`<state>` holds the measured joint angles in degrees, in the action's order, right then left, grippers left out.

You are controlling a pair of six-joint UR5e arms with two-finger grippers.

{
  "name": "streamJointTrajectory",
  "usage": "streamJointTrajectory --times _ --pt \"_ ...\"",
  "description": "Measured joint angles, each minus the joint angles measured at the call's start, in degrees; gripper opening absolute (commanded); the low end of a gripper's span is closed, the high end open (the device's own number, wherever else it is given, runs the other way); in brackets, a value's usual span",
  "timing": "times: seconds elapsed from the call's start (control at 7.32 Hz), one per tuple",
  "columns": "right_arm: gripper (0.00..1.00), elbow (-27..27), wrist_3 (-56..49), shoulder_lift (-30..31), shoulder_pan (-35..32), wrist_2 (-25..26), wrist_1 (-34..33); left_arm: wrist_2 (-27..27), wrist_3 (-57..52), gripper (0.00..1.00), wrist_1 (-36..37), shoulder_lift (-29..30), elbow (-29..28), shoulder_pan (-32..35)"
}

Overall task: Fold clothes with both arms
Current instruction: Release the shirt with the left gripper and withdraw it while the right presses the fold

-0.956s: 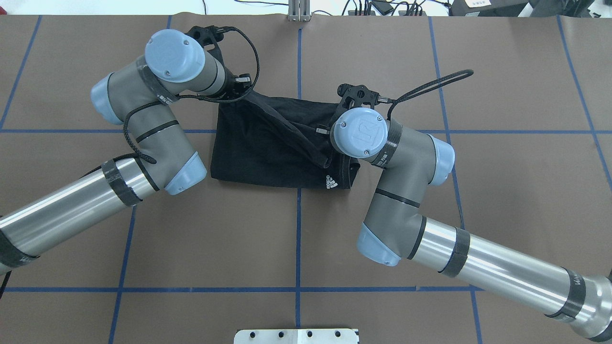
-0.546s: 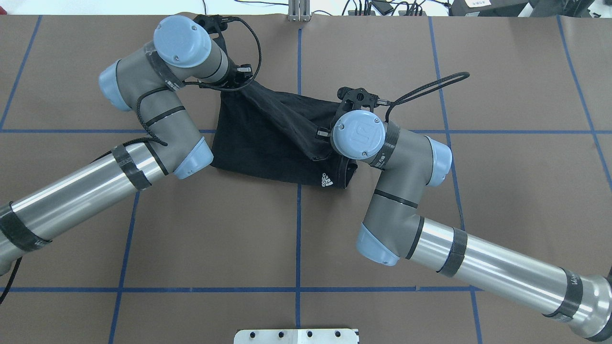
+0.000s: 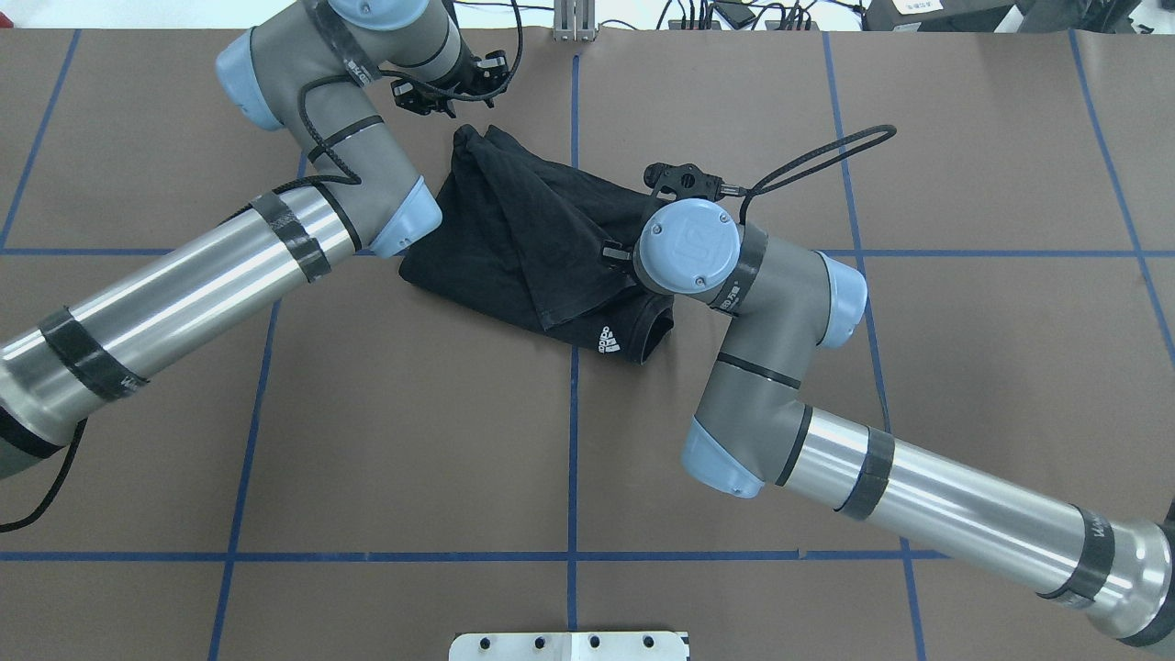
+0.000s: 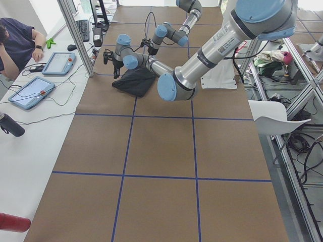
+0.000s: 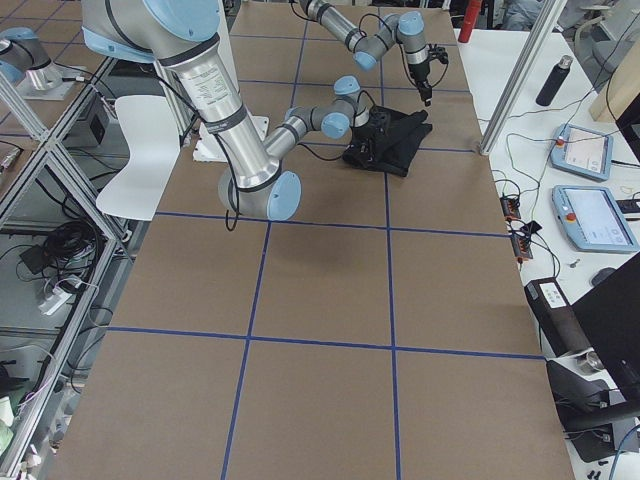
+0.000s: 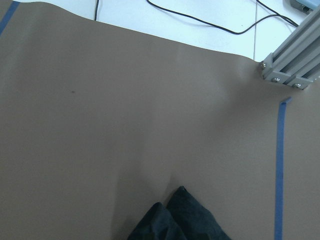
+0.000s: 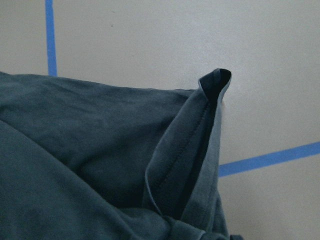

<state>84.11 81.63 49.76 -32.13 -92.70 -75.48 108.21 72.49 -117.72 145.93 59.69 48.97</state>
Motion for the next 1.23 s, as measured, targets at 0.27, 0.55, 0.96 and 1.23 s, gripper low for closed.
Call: streamJointTrajectory --times 0.27,0.55,0.96,1.23 --pt "1.00 0.27 -1.12 -2.24 -2.83 -7.27 -0.56 7.19 -6.28 1.00 0.02 -1.20 2.54 2.08" --pt "1.00 0.19 -1.30 -6.28 -1.92 -6.84 -6.24 9.72 -17.26 1.00 0.03 -8.98 9.66 3.27" --pt "0.92 -1.15 -2.11 -11.91 5.59 4.80 -16.36 12.03 -27.94 1.00 -0.50 -17.84 16.00 5.90" --pt "0.87 -9.47 -4.27 -18.48 8.25 11.58 -20.35 12.48 -29.47 1.00 -1.63 -20.19 17.10 6.42"
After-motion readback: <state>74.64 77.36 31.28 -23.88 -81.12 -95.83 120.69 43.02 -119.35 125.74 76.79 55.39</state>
